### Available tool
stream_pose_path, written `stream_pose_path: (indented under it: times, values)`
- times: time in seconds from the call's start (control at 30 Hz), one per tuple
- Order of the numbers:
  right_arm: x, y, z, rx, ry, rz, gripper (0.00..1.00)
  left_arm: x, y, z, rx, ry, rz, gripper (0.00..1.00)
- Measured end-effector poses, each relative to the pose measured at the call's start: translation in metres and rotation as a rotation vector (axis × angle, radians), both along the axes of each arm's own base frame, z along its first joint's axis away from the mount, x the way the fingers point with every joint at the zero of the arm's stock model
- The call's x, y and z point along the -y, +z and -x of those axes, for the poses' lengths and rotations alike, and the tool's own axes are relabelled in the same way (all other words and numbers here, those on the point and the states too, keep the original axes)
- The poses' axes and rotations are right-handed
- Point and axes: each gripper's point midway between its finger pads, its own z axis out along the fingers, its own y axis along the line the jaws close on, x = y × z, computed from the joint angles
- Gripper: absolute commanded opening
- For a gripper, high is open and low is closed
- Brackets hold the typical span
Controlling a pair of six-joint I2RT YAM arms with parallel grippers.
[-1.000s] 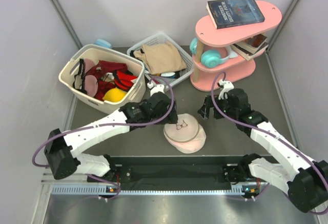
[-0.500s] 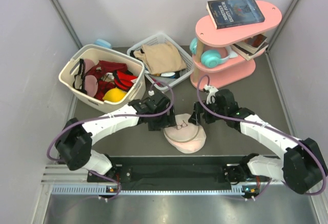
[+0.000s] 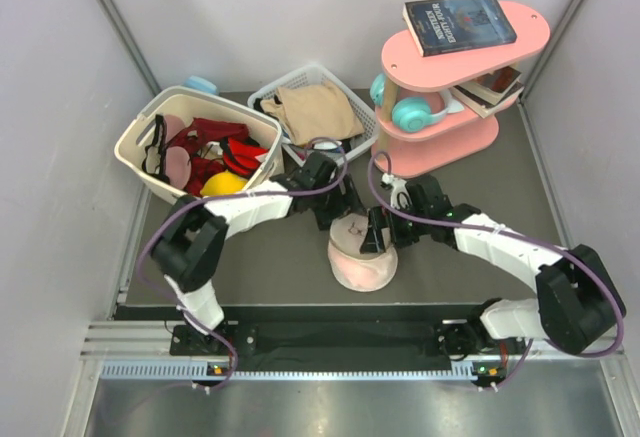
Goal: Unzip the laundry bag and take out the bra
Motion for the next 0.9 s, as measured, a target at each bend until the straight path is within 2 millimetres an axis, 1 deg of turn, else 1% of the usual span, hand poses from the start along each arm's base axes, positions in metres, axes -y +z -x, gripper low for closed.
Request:
stream_pose_path:
  times: [0.07, 0.13, 0.2, 0.23, 0.3, 0.4, 0.43, 0.5, 0.57, 0.67, 0.73, 0.8, 0.87, 0.9]
  values:
    - [0.001, 0.004, 0.001, -0.008, 0.003, 0.009, 0.98, 0.016, 0.005, -0.025, 0.015, 0.002, 0.025, 0.8]
    - [0.003, 0.006, 0.005, -0.026, 0.009, 0.021, 0.98, 0.034, 0.016, -0.05, 0.053, -0.004, 0.071, 0.8]
    - [0.002, 0.011, 0.01, -0.035, 0.033, 0.02, 0.98, 0.059, 0.037, -0.077, 0.114, -0.023, 0.154, 0.8]
    - [0.001, 0.015, 0.012, -0.035, 0.046, 0.015, 0.98, 0.07, 0.048, -0.086, 0.143, -0.036, 0.193, 0.81]
    - [-0.003, 0.025, 0.014, -0.019, 0.074, 0.0, 0.98, 0.085, 0.069, -0.097, 0.187, -0.067, 0.259, 0.84]
    - [-0.003, 0.044, 0.01, 0.043, 0.076, -0.016, 1.0, 0.09, 0.087, -0.102, 0.223, -0.098, 0.289, 0.86]
    - [-0.002, 0.052, 0.008, 0.074, 0.066, -0.019, 1.0, 0.089, 0.09, -0.103, 0.233, -0.107, 0.281, 0.89]
    - [0.003, 0.072, 0.0, 0.139, 0.038, -0.024, 1.0, 0.08, 0.088, -0.103, 0.243, -0.115, 0.234, 0.91]
    - [0.008, 0.097, -0.012, 0.222, 0.005, -0.043, 1.0, 0.06, 0.08, -0.101, 0.238, -0.106, 0.138, 0.93]
    - [0.02, 0.113, -0.031, 0.279, -0.058, -0.056, 1.0, 0.032, 0.077, -0.095, 0.247, -0.093, 0.019, 0.95]
    - [0.03, 0.113, -0.045, 0.291, -0.105, -0.049, 1.0, 0.012, 0.082, -0.084, 0.253, -0.081, -0.037, 0.95]
    - [0.037, 0.102, -0.056, 0.272, -0.137, -0.026, 1.0, -0.005, 0.087, -0.069, 0.253, -0.071, -0.061, 0.96]
    - [0.04, 0.086, -0.065, 0.247, -0.154, -0.003, 1.0, -0.017, 0.089, -0.052, 0.244, -0.064, -0.066, 0.96]
    - [0.04, 0.076, -0.067, 0.23, -0.156, 0.008, 1.0, -0.022, 0.086, -0.043, 0.233, -0.061, -0.068, 0.96]
